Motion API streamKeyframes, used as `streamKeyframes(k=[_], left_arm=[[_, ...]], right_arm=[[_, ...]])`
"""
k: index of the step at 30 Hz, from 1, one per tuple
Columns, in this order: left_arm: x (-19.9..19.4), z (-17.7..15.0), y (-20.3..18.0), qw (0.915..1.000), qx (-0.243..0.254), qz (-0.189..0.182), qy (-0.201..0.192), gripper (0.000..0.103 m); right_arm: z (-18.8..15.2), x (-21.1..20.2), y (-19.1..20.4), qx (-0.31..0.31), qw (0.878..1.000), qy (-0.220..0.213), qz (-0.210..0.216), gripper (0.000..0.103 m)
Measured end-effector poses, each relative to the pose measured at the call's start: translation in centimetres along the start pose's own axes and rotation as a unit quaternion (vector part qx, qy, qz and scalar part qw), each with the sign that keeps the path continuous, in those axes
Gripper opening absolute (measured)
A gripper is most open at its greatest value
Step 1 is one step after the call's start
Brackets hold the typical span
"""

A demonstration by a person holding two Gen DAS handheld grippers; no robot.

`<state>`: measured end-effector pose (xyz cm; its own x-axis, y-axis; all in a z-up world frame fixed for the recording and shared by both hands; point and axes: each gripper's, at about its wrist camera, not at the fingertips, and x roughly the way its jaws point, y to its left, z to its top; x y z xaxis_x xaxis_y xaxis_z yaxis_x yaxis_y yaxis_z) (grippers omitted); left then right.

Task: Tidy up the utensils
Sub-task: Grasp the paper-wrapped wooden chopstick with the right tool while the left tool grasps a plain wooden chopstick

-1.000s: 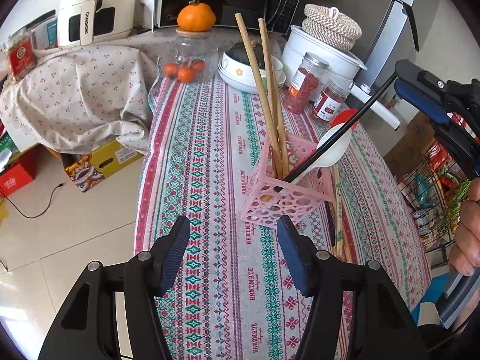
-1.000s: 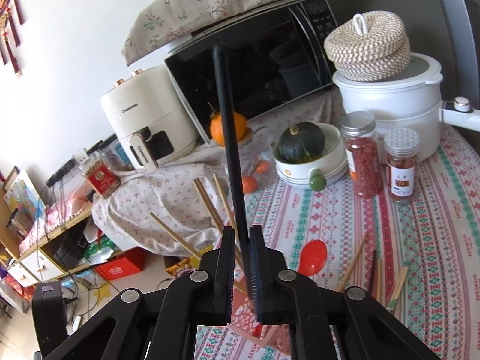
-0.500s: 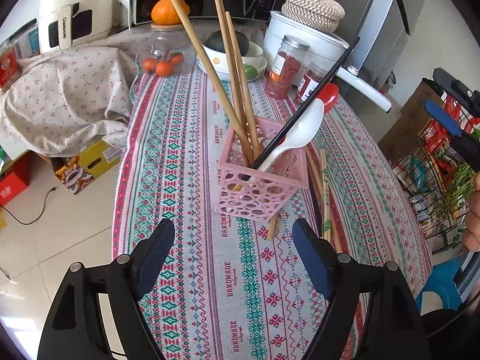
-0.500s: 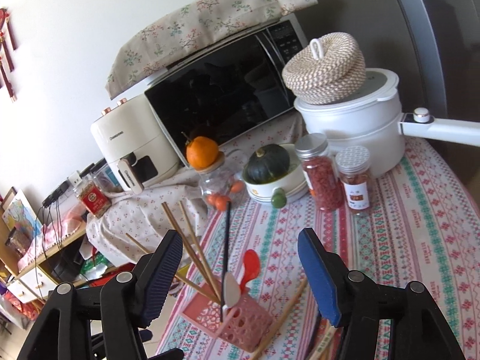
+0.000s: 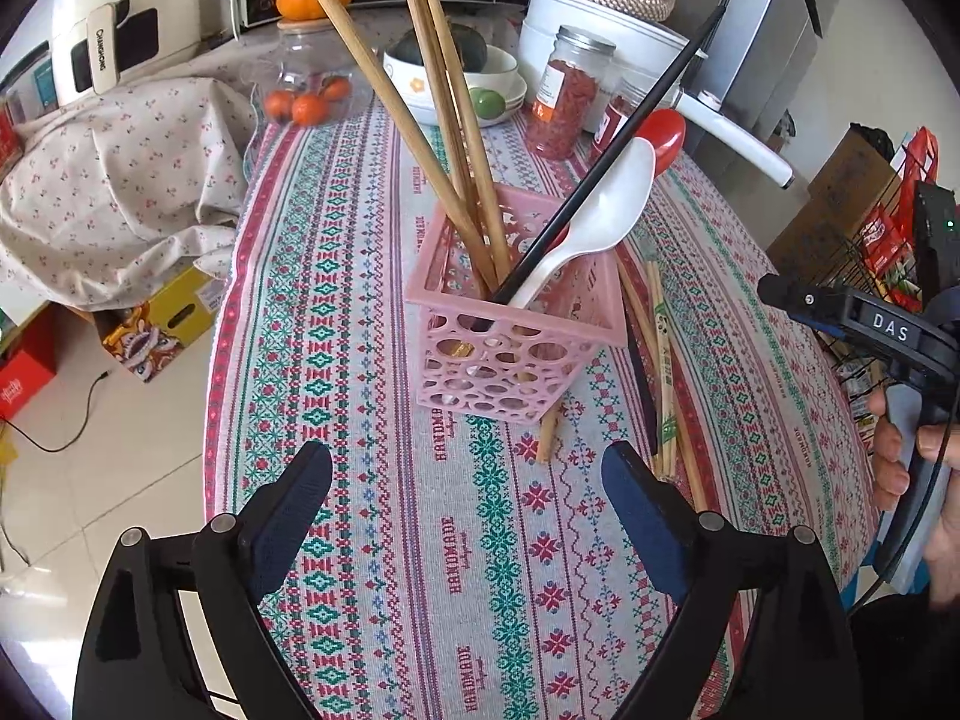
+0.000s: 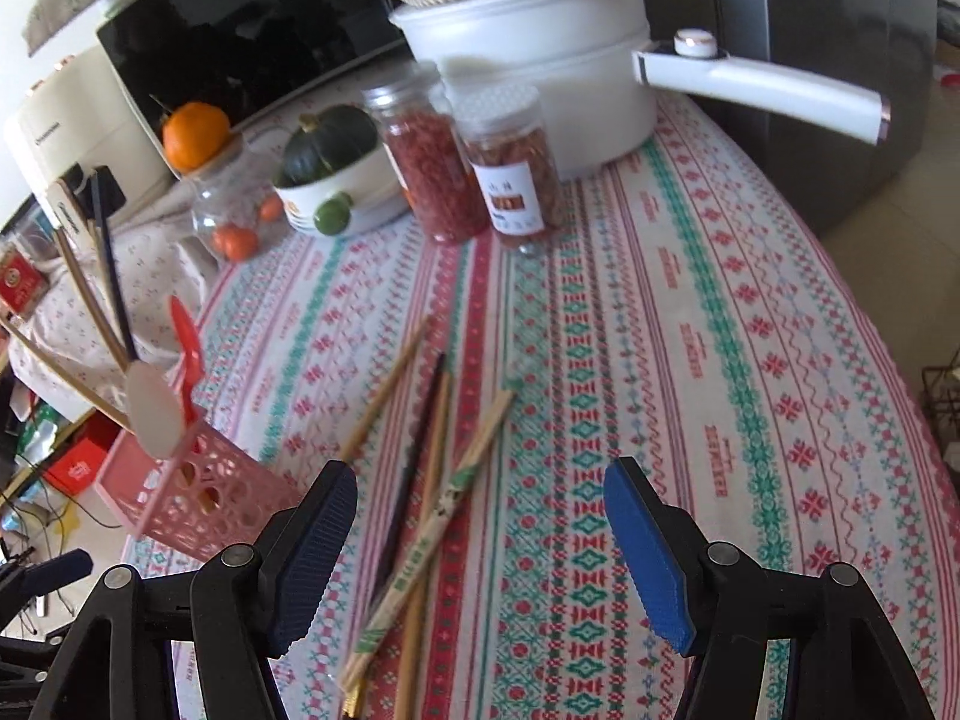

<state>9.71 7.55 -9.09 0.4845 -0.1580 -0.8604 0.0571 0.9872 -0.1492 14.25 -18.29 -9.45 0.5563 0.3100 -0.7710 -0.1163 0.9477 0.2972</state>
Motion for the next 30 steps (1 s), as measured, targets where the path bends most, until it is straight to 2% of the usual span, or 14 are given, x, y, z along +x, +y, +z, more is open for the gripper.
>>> streamKeyframes(k=[8, 10, 12, 15, 20, 22, 24, 26, 30], left_arm=[[1.0, 0.5, 0.4, 0.9999, -0.005, 0.001, 0.015, 0.093], [1.1, 0.5, 0.3, 0.9999, -0.002, 0.0, 0.016, 0.093], [1.2, 0.5, 0.2, 0.9998, 0.003, 0.001, 0.018, 0.093], [1.3, 0.6, 0.0, 0.9998, 0.009, 0.003, 0.019, 0.093], [1.0, 0.4, -0.2, 0.9997, 0.017, 0.003, 0.019, 0.093], [0.9, 0.3, -0.4, 0.9996, 0.019, 0.002, 0.021, 0.093], [0.8, 0.1, -0.8, 0.9995, 0.021, -0.001, 0.023, 0.093], [0.7, -0.1, -1.4, 0.9993, 0.027, -0.003, 0.026, 0.093], [0.7, -0.6, -3.7, 0.9982, 0.05, -0.003, 0.033, 0.093]], right_arm=[[-0.4, 5.6, -0.4, 0.047, 0.995, 0.089, -0.005, 0.071], [-0.5, 6.8, -0.1, 0.05, 0.994, 0.098, -0.008, 0.063], [-0.3, 7.8, 0.3, 0.05, 0.993, 0.104, -0.011, 0.049], [-0.3, 9.3, 0.8, 0.049, 0.992, 0.111, -0.02, 0.037], [-0.7, 10.5, 1.2, 0.051, 0.991, 0.118, -0.027, 0.028], [-0.7, 10.6, 1.4, 0.041, 0.992, 0.116, -0.036, 0.022], [-0.5, 10.9, 1.6, 0.03, 0.991, 0.118, -0.049, 0.01], [-0.6, 10.7, 1.4, 0.025, 0.99, 0.126, -0.053, 0.005], [-1.2, 9.4, 0.2, 0.027, 0.988, 0.143, -0.049, 0.004]])
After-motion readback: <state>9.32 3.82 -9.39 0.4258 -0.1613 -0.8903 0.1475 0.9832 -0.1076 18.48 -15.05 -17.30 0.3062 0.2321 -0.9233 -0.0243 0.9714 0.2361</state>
